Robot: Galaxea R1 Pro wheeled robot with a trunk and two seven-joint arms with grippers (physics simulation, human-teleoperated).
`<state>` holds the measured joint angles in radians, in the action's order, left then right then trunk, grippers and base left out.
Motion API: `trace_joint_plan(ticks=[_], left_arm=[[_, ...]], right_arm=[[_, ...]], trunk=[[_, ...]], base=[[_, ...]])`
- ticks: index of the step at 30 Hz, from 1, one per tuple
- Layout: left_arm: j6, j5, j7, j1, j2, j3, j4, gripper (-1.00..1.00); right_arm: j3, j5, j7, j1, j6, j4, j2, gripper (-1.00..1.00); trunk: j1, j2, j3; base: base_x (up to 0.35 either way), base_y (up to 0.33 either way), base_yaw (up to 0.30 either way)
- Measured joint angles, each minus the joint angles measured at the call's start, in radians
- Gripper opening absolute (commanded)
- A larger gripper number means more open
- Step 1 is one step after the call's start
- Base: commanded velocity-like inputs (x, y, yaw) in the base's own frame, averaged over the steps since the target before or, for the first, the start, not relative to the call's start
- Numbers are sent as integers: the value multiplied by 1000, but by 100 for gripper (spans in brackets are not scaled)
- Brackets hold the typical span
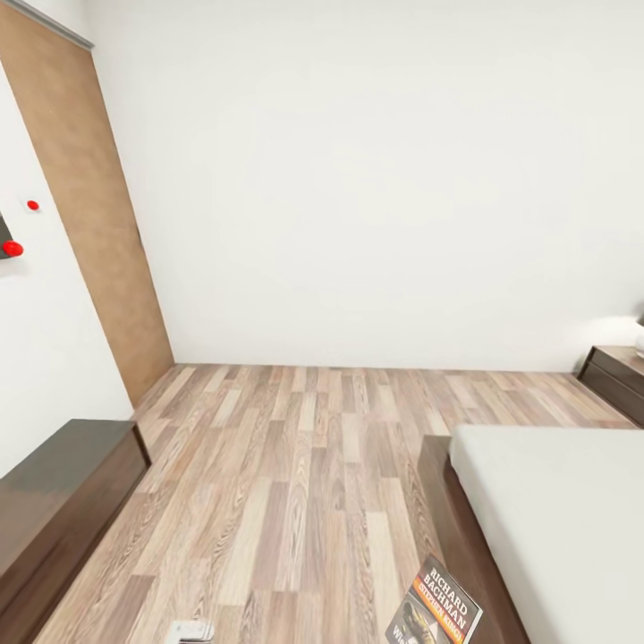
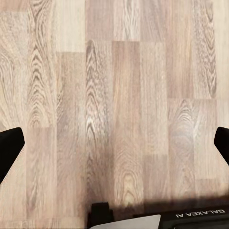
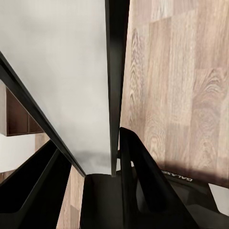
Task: In the bedroom, move the book from the bed onto either nightstand, and place the two sandals side by side next to the bed.
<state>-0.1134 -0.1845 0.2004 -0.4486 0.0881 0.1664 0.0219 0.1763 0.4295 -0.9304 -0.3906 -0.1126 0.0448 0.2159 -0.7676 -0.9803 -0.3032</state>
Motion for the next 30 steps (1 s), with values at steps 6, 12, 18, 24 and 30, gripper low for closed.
trace_joint_plan(ticks=[6, 12, 18, 24, 30], left_arm=[[0, 0, 0, 0, 0, 0, 1, 100], [0, 0, 0, 0, 0, 0, 1, 100], [0, 0, 0, 0, 0, 0, 1, 100], [0, 0, 0, 0, 1, 0, 1, 100], [0, 0, 0, 0, 0, 0, 1, 100]], right_arm=[[0, 0, 0, 0, 0, 0, 0, -100], [0, 0, 0, 0, 0, 0, 0, -100], [0, 0, 0, 0, 0, 0, 0, -100], [0, 0, 0, 0, 0, 0, 0, -100], [0, 0, 0, 0, 0, 0, 0, -100]], trunk=[[0, 0, 0], [0, 0, 0], [0, 0, 0], [0, 0, 0], [0, 0, 0]], base=[[302, 0, 0], [302, 0, 0], [309, 0, 0], [324, 0, 0], [329, 0, 0]])
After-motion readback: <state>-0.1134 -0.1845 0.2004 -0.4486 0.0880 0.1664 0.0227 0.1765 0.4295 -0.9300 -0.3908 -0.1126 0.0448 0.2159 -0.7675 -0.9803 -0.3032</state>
